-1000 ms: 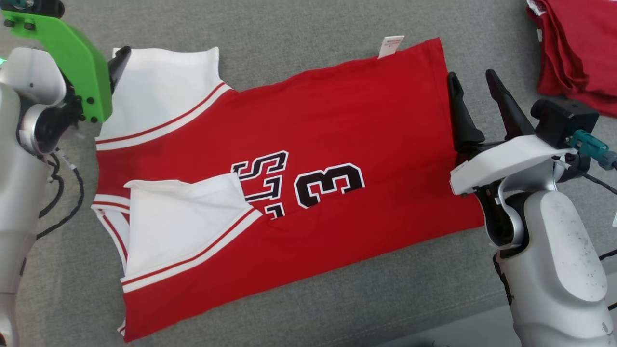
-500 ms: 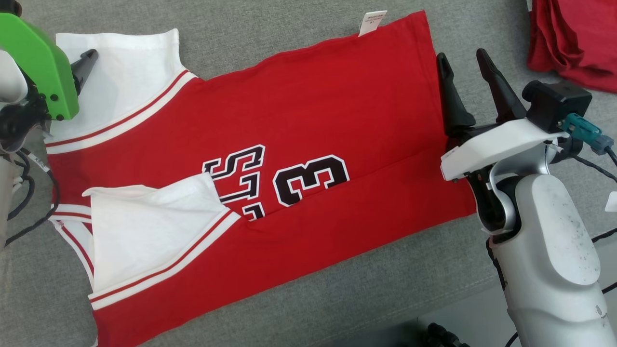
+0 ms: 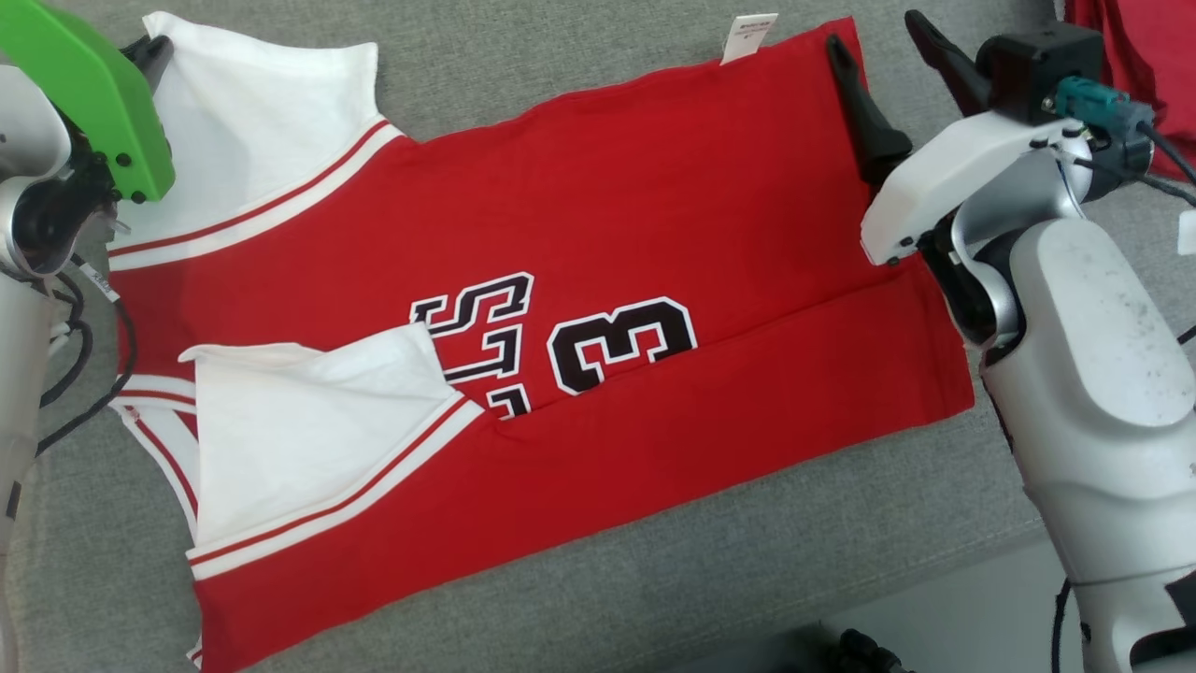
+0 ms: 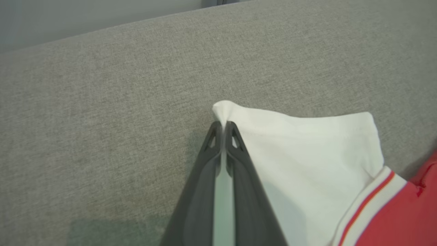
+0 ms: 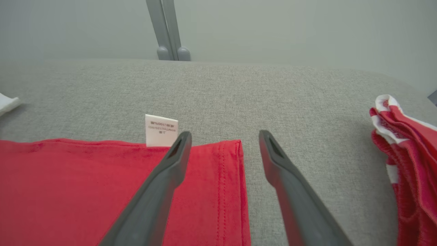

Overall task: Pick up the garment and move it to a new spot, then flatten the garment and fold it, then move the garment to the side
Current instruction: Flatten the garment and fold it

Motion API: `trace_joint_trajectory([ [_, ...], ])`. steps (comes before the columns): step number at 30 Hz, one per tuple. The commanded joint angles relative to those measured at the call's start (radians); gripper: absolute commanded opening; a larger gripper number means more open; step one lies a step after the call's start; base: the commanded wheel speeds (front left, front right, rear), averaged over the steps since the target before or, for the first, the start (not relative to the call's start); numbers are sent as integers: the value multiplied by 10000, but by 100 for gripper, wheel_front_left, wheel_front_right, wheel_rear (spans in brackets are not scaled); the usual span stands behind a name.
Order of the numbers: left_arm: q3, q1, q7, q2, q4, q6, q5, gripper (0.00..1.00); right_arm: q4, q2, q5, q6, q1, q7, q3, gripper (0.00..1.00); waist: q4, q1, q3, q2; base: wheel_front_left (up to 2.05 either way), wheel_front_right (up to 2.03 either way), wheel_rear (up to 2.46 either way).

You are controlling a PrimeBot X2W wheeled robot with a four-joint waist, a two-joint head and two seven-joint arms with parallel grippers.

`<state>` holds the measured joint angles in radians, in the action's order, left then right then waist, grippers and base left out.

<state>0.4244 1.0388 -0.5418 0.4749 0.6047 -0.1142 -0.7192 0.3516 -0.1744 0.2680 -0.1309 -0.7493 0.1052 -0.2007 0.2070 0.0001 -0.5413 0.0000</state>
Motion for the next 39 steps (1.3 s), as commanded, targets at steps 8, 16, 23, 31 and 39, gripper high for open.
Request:
trace_joint_trajectory([
  [8,115,293,638,-402,-271,-56,-111,0,1887,-933,242,6,-1244,926,-759,100,-840,-1,271,0,0,0,0],
  [16,425,285,813,-592,-750,-136,-345,0,3397,-1288,1217,6,-2041,1527,-1379,60,-1376,-1,231,0,0,0,0],
  [23,584,204,959,-620,-1015,-162,-508,0,4345,-1570,1698,6,-2614,1499,-1894,0,-1533,-1,203,0,0,0,0],
  [31,646,-299,1513,-553,-1283,-155,-715,0,4417,-1632,1749,6,-2558,-203,-2184,0,-1502,-1,697,0,0,0,0],
  [39,735,-2101,2143,31,-3035,-160,-1302,0,3636,-1933,2113,6,-999,-1524,-2128,0,-1523,-1,1697,0,0,0,0],
])
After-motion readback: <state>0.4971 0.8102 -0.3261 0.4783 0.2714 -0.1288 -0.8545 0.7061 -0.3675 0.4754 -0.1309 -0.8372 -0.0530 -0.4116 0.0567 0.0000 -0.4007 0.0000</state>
